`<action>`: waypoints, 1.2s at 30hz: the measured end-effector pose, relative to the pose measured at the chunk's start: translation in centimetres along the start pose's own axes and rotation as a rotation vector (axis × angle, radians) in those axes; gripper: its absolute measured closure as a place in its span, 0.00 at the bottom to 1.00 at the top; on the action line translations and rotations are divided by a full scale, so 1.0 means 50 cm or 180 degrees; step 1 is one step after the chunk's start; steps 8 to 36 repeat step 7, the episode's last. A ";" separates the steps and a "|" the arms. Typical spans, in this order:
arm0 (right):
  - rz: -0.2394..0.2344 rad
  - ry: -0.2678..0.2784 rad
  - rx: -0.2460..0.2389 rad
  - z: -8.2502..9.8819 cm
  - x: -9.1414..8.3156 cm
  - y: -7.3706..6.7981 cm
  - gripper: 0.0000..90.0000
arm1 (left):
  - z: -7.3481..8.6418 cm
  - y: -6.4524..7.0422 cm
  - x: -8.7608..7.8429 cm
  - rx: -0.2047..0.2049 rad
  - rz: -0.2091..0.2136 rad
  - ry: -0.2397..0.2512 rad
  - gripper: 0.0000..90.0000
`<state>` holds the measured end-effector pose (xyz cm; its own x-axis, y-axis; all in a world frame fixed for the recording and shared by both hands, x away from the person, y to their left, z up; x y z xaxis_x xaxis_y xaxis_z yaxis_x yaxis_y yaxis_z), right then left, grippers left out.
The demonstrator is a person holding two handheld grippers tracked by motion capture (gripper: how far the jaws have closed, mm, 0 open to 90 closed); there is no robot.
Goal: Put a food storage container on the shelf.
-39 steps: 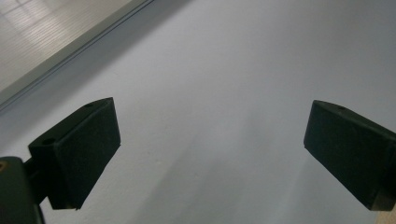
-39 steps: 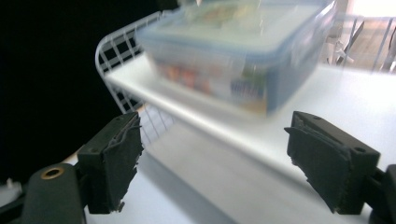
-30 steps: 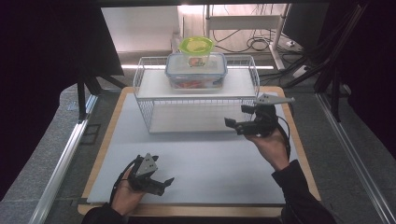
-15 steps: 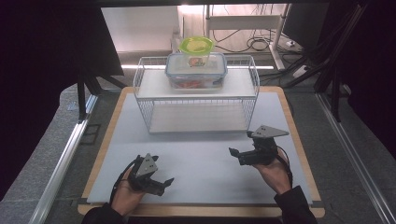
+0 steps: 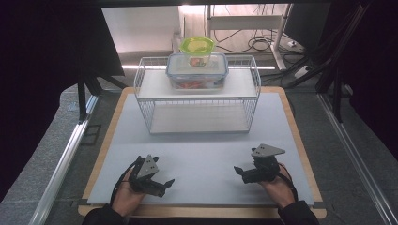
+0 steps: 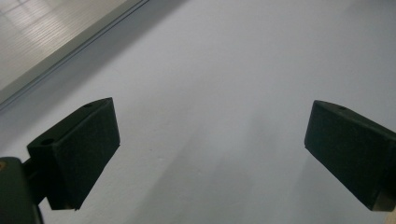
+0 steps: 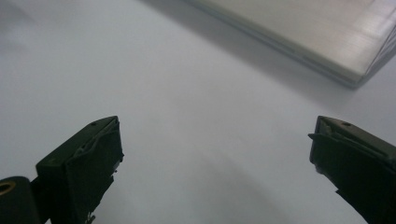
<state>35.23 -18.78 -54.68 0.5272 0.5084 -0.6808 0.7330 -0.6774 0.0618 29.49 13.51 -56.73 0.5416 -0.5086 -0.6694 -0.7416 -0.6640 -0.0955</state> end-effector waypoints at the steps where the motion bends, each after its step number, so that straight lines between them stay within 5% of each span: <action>1: 0.0003 -0.0040 0.0007 0.006 0.003 0.001 0.03 | 0.000 0.000 0.001 0.0002 -0.0005 0.0001 0.03; 36: 0.0010 -0.0142 0.0055 0.013 0.011 0.005 0.03 | -0.001 -0.006 -0.001 -0.0018 -0.0054 0.0037 0.02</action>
Point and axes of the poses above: each handheld gripper's, and its own axes: x roughly forward along the jaws, z roughly out of its underside, y roughly to its right, the point moved 7 cm from there along x, roughly forward along the jaws, and after that the axes turned 4 degrees about -y, right-handed, at the moved point
